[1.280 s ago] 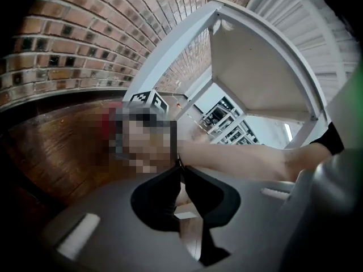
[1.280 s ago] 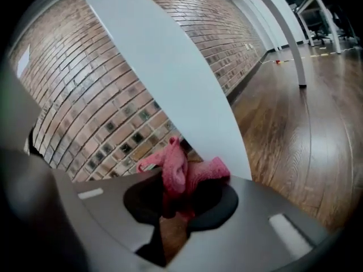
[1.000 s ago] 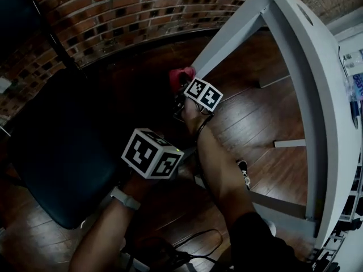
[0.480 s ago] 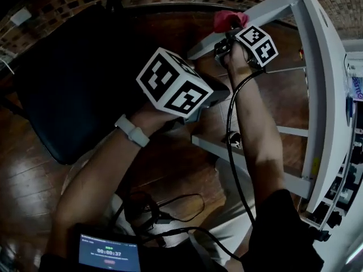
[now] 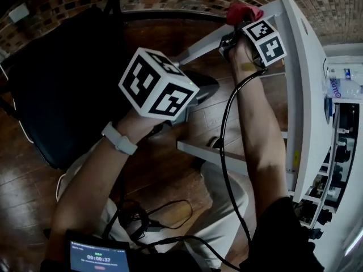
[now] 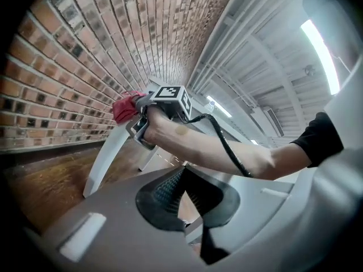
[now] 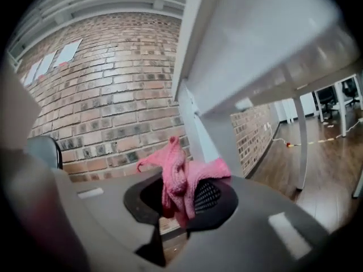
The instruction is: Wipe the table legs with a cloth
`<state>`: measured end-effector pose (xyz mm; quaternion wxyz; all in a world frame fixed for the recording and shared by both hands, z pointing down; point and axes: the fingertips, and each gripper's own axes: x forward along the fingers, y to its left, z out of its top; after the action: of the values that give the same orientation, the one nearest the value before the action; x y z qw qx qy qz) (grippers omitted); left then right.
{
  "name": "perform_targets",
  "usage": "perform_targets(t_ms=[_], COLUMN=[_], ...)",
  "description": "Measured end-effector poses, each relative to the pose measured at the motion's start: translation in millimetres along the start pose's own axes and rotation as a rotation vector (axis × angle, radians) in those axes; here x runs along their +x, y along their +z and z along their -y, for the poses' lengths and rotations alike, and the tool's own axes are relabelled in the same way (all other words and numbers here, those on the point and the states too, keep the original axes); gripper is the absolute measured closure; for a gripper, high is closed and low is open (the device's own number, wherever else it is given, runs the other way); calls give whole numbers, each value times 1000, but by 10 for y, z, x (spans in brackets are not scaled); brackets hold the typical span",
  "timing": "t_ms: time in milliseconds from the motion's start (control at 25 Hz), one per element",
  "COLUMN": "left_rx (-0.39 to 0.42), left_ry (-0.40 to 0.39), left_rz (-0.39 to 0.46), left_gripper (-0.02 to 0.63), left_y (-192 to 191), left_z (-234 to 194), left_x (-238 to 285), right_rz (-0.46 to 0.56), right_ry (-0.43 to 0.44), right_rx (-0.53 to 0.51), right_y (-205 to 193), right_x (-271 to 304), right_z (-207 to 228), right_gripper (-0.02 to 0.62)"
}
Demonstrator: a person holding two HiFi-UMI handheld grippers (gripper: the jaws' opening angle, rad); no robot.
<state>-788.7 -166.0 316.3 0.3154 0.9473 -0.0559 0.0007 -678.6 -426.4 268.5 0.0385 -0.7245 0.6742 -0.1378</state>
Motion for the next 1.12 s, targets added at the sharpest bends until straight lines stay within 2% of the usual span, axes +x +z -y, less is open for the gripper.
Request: perform_targets(t_ms=[160, 360, 480, 680, 800, 960, 1120], left_rx=[-16, 35, 31, 44, 74, 134, 147], left_ry=[19, 8, 15, 34, 53, 42, 8], left_rz=[-15, -13, -6, -4, -16, -60, -76], left_gripper=[606, 606, 606, 606, 606, 606, 606], left_y=[-137, -14, -12, -35, -86, -185, -317], left_z=[44, 171, 180, 68, 65, 183, 335], left_x=[-60, -15, -37, -60, -29, 99, 273], right_rz=[16, 76, 87, 115, 132, 146, 211], right_ry=[-61, -87, -108, -131, -142, -165, -190], right_rx=[-38, -57, 7, 178, 257, 327, 239], right_y=[-28, 309, 335, 323, 313, 310, 526], right_x=[-176, -337, -534, -925, -1299, -2040, -3011], right_z=[4, 22, 85, 175, 249, 395, 505], right_gripper=[540, 540, 540, 540, 540, 540, 540])
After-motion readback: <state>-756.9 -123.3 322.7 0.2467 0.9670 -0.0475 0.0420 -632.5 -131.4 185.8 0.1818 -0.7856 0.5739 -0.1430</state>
